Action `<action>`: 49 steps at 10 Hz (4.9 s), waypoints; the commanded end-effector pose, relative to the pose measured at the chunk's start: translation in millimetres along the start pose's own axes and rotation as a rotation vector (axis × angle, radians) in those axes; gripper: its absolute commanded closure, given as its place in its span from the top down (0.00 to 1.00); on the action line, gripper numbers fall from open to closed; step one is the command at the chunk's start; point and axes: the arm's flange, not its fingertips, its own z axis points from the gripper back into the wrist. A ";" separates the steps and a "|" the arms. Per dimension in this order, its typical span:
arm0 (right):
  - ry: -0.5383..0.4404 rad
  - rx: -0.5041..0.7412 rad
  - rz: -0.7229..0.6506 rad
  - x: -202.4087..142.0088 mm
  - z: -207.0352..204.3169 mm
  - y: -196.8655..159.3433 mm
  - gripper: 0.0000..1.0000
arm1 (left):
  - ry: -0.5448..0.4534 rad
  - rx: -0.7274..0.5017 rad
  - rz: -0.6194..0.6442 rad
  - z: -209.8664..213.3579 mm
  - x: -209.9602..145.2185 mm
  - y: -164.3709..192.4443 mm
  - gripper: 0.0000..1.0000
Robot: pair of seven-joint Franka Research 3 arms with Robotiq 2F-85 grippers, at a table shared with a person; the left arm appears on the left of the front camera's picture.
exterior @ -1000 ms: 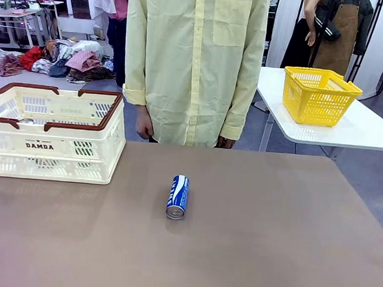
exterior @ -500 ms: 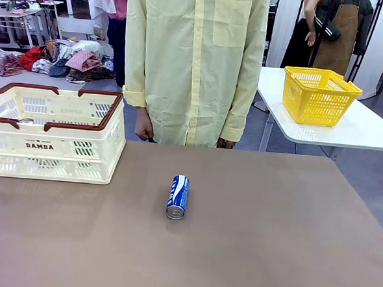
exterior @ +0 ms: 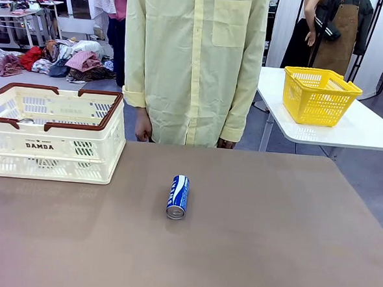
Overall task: Place the drinks into the Shopping basket.
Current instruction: Pick up one drink and place it into the Shopping basket.
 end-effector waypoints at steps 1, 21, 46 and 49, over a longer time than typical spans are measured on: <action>-0.008 0.017 -0.009 0.8 -0.6 4.7 1.00 | -0.010 -0.019 0.008 10.6 -2.0 -6.1 1.00; -0.008 0.017 -0.009 0.8 -0.6 4.7 1.00 | 0.181 1.122 0.190 -488.2 130.9 -2.3 1.00; -0.008 0.017 -0.009 0.8 -0.6 4.7 1.00 | 0.170 1.395 0.279 -599.2 100.3 142.4 1.00; -0.008 0.017 -0.009 0.8 -0.6 4.7 1.00 | 0.156 1.404 0.311 -600.3 99.6 145.0 1.00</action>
